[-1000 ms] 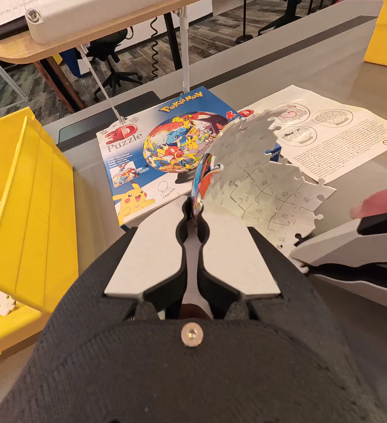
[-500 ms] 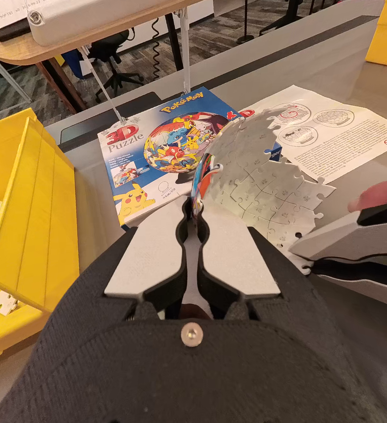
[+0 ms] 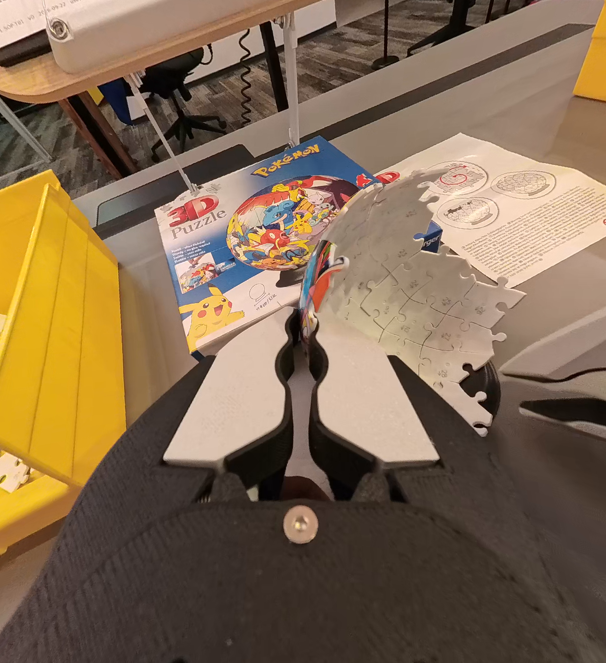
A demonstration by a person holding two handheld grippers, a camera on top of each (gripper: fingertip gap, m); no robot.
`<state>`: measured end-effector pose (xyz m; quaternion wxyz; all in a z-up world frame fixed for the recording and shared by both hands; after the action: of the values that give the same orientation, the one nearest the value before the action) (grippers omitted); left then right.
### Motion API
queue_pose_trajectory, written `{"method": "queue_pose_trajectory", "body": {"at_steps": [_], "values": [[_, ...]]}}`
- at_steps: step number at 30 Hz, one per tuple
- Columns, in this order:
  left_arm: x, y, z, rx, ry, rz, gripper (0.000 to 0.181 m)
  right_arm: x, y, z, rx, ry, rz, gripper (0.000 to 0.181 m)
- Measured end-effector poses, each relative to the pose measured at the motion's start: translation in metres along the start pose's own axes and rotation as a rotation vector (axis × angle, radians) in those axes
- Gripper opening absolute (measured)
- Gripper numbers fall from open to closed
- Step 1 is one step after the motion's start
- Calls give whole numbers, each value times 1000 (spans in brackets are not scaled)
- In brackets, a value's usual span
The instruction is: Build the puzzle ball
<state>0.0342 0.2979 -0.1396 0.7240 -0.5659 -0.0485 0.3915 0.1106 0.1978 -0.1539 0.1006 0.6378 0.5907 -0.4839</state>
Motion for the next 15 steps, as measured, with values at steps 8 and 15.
{"method": "queue_pose_trajectory", "body": {"at_steps": [8, 15], "values": [[-1, 0, -1, 2, -5, 0, 3, 28, -10, -24, 248, 31, 4, 0], [-2, 2, 0, 4, -6, -6, 3, 51, -11, -12, 166, 8, 72, 0]]}}
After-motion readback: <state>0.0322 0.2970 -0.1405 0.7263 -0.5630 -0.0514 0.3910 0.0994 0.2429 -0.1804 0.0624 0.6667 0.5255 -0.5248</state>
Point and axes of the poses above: each gripper's, where its closed fingertips meet, x out along the fingers, y out of its underside, z = x × y across the jaws, the point moved 6 cm from there along -x, back along the fingers, and after that the axes turned 10 degrees about x, right-handed, at the moved point
